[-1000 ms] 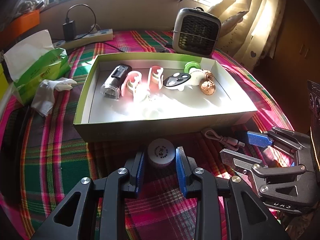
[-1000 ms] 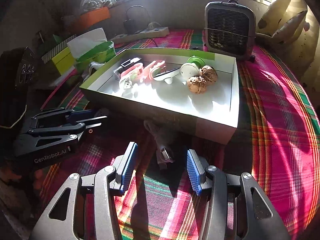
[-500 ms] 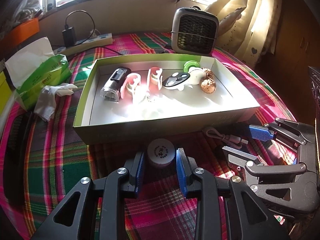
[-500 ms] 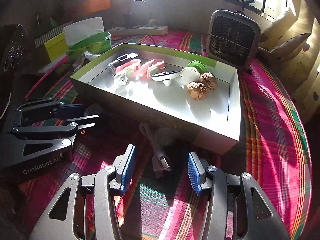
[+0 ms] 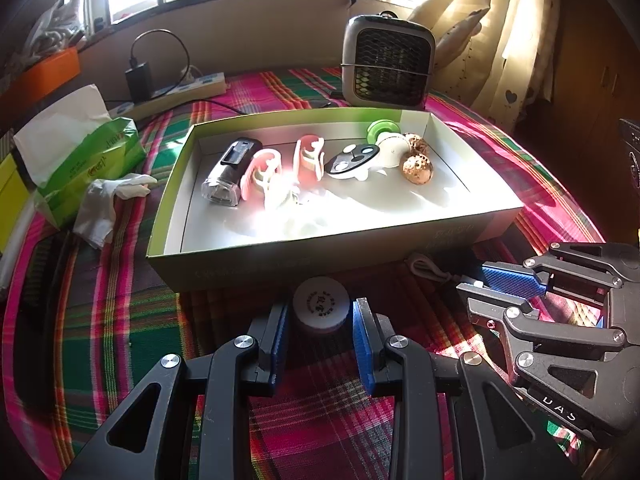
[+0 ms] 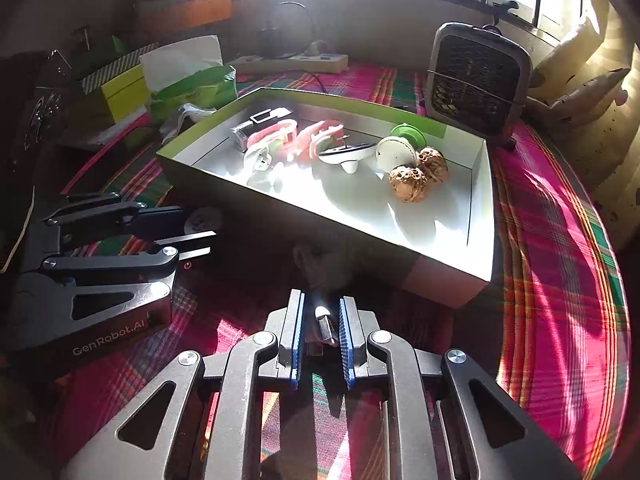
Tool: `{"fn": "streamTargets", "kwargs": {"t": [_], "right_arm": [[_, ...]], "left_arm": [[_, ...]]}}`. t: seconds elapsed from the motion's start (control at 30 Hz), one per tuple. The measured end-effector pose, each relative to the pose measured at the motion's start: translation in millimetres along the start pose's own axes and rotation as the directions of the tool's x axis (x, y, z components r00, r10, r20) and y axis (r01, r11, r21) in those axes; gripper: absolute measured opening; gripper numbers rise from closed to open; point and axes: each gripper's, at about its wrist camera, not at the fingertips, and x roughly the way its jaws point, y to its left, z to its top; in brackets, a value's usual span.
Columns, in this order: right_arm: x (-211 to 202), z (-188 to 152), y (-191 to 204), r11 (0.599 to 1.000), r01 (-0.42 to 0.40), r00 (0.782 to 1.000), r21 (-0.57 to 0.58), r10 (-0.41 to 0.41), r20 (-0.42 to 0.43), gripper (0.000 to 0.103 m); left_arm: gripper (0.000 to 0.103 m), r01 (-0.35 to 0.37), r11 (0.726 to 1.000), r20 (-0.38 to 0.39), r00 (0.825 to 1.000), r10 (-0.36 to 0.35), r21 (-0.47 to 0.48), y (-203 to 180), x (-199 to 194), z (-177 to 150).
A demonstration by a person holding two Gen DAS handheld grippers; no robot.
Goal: Organize objects
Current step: 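Close the left tool on the white jar while the right tool closes on the cable, then lift the jar with the left tool while the right tool carries the cable over the box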
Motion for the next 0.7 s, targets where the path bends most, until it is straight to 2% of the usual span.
{"fn": "streamTargets", "kwargs": {"t": [0.7], "right_arm": [[-3.6, -3.0, -1.0, 0.996, -0.039, 0.999, 0.075, 0.038, 0.015, 0.013]], "left_arm": [[0.025, 0.000, 1.000, 0.000, 1.000, 0.000, -0.017, 3.1, -1.0, -0.3]]}}
